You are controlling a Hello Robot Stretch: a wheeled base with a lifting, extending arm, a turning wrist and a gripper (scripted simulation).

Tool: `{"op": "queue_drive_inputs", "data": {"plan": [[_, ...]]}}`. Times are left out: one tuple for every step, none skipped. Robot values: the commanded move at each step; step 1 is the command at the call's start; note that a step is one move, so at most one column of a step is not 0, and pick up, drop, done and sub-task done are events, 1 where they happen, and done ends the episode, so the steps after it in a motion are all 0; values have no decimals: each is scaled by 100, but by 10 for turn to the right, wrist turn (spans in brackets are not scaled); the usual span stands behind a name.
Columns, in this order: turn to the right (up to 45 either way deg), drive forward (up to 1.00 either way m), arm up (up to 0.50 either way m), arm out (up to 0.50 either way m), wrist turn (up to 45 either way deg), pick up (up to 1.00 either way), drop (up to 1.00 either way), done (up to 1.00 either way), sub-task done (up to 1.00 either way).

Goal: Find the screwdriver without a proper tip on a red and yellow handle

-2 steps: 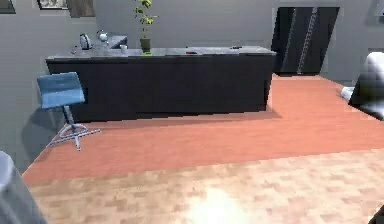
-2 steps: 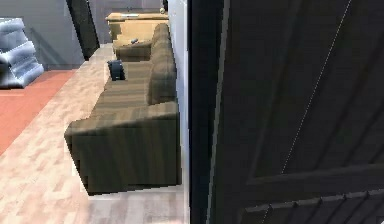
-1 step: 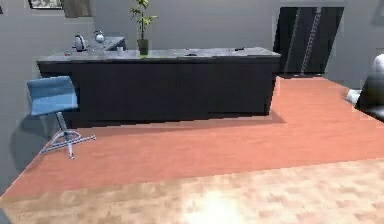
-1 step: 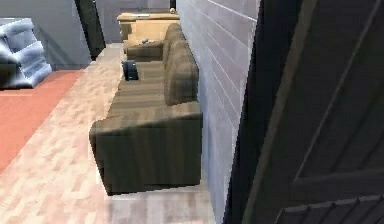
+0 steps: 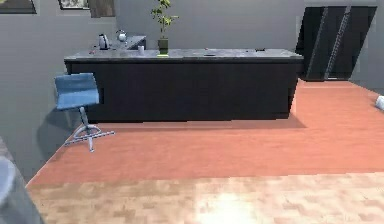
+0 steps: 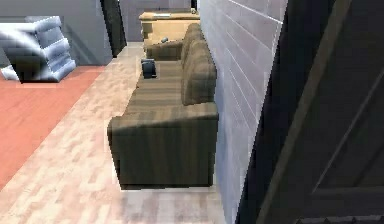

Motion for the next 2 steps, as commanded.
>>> {"op": "queue_drive_inputs", "data": {"plan": [[0, 60, 0, 0, 0, 0, 0, 0, 0], [-30, 0, 0, 0, 0, 0, 0, 0, 0]]}}
